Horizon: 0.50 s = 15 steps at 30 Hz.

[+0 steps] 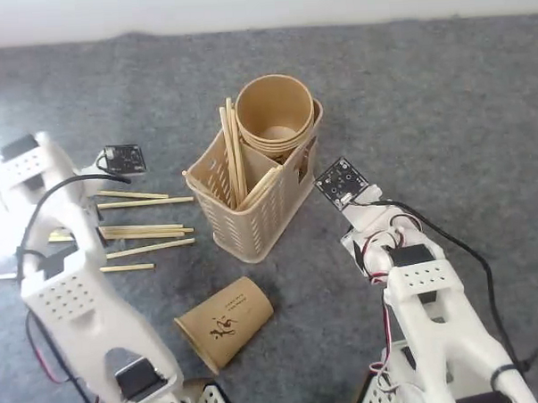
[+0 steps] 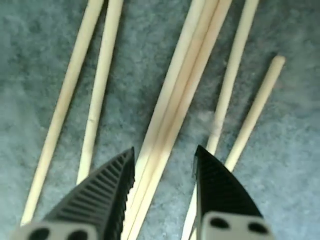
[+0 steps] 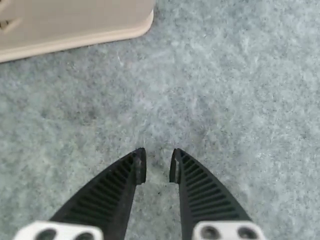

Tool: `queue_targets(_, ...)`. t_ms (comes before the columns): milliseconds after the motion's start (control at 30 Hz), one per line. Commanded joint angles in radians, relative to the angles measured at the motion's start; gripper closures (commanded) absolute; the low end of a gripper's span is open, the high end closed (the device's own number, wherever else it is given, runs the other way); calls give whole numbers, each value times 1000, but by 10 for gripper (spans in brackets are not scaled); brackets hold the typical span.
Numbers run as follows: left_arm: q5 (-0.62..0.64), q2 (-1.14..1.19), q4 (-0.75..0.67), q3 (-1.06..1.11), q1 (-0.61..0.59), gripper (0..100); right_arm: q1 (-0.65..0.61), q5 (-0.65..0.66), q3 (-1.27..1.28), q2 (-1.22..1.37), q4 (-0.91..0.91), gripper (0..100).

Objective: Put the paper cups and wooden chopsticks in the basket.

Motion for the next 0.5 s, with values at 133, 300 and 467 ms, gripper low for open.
queue_targets(133,-21,46,-130,-35,14,823,2,0,-3,-27,-27,908)
queue_targets(300,-21,115,-127,-36,18,823,2,2,-6,-27,-30,908)
queue_targets(467,-20,138,-127,-39,29,904,4,2,-3,-27,-59,908)
